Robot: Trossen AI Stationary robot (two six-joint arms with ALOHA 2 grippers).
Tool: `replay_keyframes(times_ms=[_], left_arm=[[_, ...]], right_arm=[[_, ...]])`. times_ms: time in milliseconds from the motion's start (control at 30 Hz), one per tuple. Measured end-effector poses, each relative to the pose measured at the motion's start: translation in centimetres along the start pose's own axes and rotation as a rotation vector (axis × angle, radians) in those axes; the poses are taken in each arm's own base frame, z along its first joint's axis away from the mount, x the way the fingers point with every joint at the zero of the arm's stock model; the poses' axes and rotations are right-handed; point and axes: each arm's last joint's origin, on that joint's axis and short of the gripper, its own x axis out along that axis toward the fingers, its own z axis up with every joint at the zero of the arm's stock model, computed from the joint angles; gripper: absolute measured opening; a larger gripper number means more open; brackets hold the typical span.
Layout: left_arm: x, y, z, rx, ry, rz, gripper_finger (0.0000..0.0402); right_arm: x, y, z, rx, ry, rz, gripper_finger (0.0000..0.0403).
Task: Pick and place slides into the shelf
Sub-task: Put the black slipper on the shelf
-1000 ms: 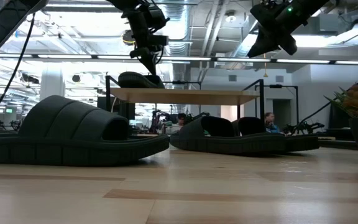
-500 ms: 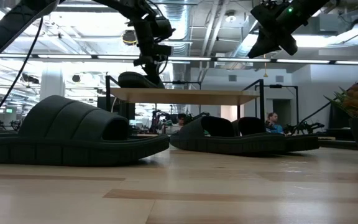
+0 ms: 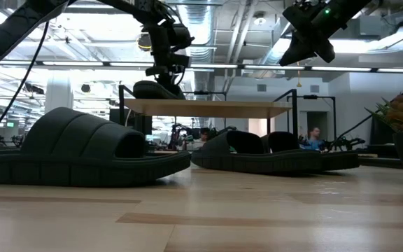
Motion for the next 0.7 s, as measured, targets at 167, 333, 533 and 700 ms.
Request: replay_keyframes(times_ms=[167, 333, 533, 700], left_arm=[[0.0, -0.5, -0.2, -0.009, 0.025, -0.043, 0.0000], [-0.1, -1.3, 0.0, -0.023, 0.066, -0.093, 0.0000], [-1.2, -2.4, 0.6, -0.005, 0.099, -0.107, 0.0000], [-3.1, -3.1, 0.8, 0.002, 0.085, -0.081, 0.0000]], right_arm=[[0.0, 0.0, 0.0, 0.000, 0.000, 0.000, 0.0000], [0.0, 0.0, 0.0, 0.000, 0.000, 0.000, 0.0000], [0.0, 0.0, 0.0, 0.002, 0.001, 0.004, 0.0000], [0.0, 0.1, 0.0, 0.003, 0.006, 0.022, 0.0000]])
